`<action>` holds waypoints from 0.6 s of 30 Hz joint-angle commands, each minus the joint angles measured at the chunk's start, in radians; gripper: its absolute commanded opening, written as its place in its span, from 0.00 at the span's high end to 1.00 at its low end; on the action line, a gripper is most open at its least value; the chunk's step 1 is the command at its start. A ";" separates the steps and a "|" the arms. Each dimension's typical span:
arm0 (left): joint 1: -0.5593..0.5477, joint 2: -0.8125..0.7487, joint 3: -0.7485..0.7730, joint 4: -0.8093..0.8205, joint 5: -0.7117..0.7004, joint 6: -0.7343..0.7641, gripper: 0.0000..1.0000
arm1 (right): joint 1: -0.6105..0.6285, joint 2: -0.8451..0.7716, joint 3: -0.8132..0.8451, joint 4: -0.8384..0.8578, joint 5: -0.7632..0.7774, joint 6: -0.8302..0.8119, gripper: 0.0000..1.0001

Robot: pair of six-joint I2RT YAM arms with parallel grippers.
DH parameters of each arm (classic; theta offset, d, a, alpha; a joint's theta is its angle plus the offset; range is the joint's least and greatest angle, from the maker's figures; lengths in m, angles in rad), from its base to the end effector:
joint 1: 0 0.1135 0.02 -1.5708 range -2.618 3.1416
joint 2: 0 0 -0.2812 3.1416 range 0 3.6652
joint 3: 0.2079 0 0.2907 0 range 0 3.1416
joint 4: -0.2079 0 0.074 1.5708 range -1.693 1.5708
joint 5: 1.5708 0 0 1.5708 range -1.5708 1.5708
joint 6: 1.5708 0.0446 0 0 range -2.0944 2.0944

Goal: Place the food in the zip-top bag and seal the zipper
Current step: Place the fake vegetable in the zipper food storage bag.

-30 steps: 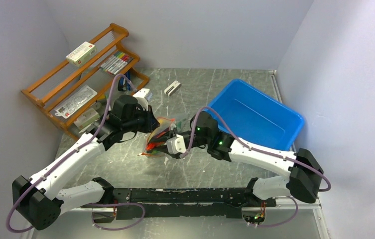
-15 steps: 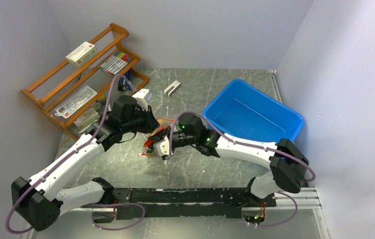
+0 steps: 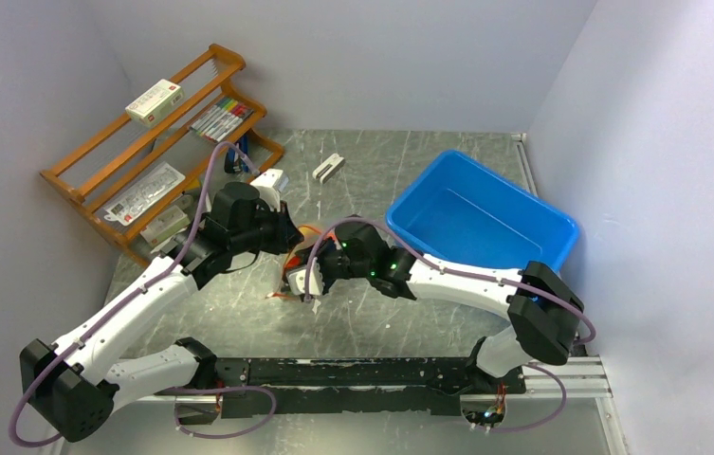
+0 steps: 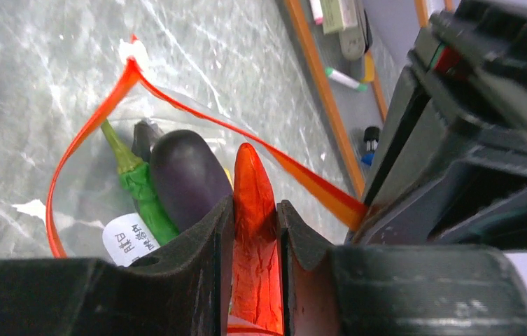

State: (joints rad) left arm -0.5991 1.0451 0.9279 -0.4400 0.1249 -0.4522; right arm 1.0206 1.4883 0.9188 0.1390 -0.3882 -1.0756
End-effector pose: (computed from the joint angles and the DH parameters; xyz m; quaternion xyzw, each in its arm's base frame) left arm 0.2188 -0.1561 0.3205 0.0943 0.8680 -0.2903 0.3917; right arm 0.1809 0.3272 0.2428 -0.7677 0.3222 0.1477 0.5339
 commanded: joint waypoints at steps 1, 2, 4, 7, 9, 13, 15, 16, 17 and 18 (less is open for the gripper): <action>0.005 -0.016 0.003 0.003 -0.012 0.014 0.93 | 0.003 -0.005 -0.007 -0.038 0.109 -0.038 0.76; 0.006 -0.017 0.003 0.003 -0.012 0.014 0.93 | 0.003 -0.002 -0.004 -0.039 0.125 -0.040 0.75; 0.006 -0.017 0.002 0.008 -0.008 0.010 0.93 | 0.003 0.007 0.001 -0.041 0.155 -0.037 0.71; 0.006 -0.014 0.001 0.013 -0.001 0.006 0.93 | 0.003 0.020 0.017 -0.074 0.191 -0.044 0.63; 0.006 -0.011 0.004 0.011 0.000 0.007 0.93 | 0.004 0.011 0.017 -0.086 0.196 -0.039 0.59; 0.006 -0.006 0.009 0.009 -0.001 0.011 0.93 | 0.003 -0.048 -0.028 -0.036 0.166 -0.018 0.56; 0.006 -0.004 0.009 0.009 -0.003 0.015 0.93 | 0.004 -0.076 -0.038 -0.043 0.140 -0.002 0.55; 0.006 -0.002 0.009 0.008 -0.005 0.016 0.93 | 0.003 -0.098 -0.038 -0.050 0.126 0.008 0.55; 0.006 -0.001 0.009 0.007 -0.009 0.019 0.93 | 0.003 -0.112 -0.041 -0.051 0.111 0.029 0.55; 0.006 0.001 0.008 0.006 -0.012 0.022 0.93 | 0.003 -0.130 -0.041 -0.052 0.091 0.054 0.55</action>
State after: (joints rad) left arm -0.5991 1.0458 0.9279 -0.4419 0.1242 -0.4500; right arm 1.0206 1.4395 0.8879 0.0776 -0.2382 -1.0874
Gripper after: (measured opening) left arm 0.071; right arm 0.447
